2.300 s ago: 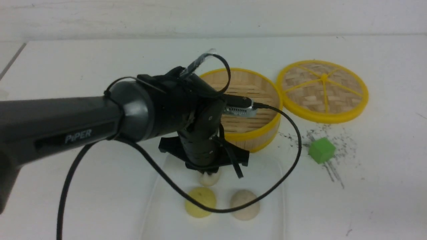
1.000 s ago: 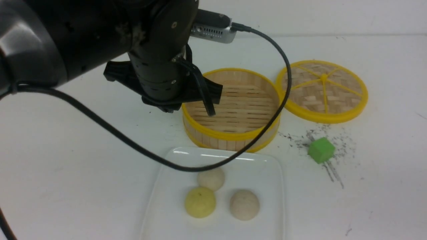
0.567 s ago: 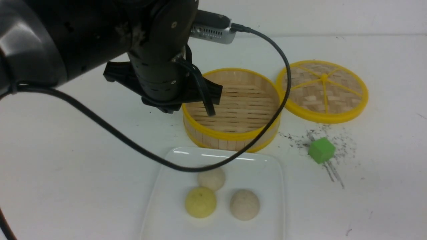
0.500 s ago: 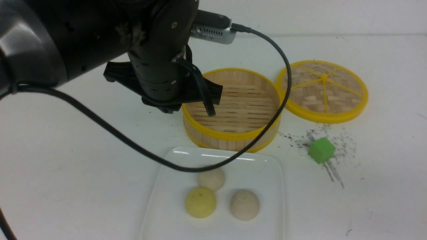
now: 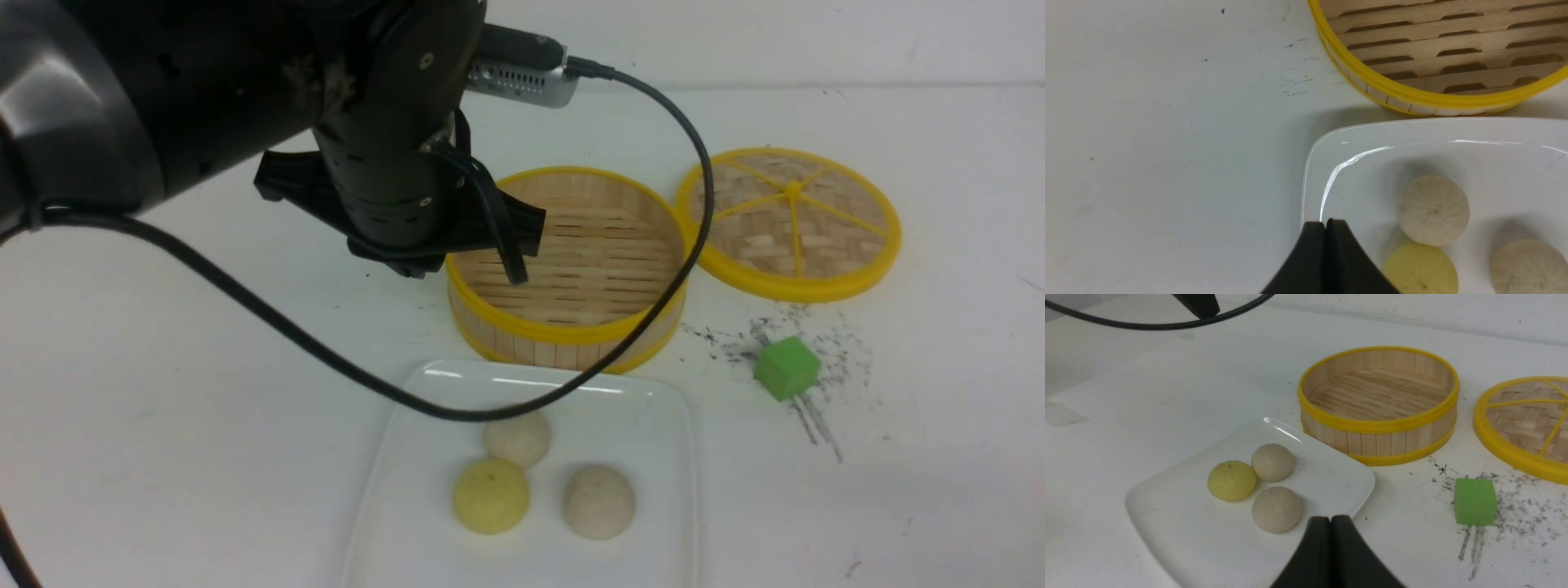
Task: Put the steamed buns into the plate on the white tablecloth.
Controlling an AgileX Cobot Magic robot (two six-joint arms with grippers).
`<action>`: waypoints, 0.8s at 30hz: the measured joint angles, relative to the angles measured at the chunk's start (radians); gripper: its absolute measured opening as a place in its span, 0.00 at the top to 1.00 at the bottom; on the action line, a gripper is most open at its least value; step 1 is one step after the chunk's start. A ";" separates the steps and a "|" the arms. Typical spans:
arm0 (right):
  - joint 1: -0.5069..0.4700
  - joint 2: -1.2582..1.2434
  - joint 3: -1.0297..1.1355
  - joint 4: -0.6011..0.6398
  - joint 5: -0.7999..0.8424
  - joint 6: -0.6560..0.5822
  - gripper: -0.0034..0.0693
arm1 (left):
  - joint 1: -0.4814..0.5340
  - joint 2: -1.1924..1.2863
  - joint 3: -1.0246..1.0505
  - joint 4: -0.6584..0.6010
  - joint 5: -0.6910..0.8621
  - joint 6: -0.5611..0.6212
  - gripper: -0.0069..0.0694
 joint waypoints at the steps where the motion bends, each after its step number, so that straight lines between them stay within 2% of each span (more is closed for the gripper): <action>1: 0.000 0.000 0.000 0.004 0.000 -0.005 0.97 | 0.000 0.000 0.000 0.000 0.000 0.000 0.91; 24: 0.000 -0.017 0.002 0.011 0.000 -0.012 0.95 | 0.000 0.000 0.000 0.005 0.005 0.000 0.88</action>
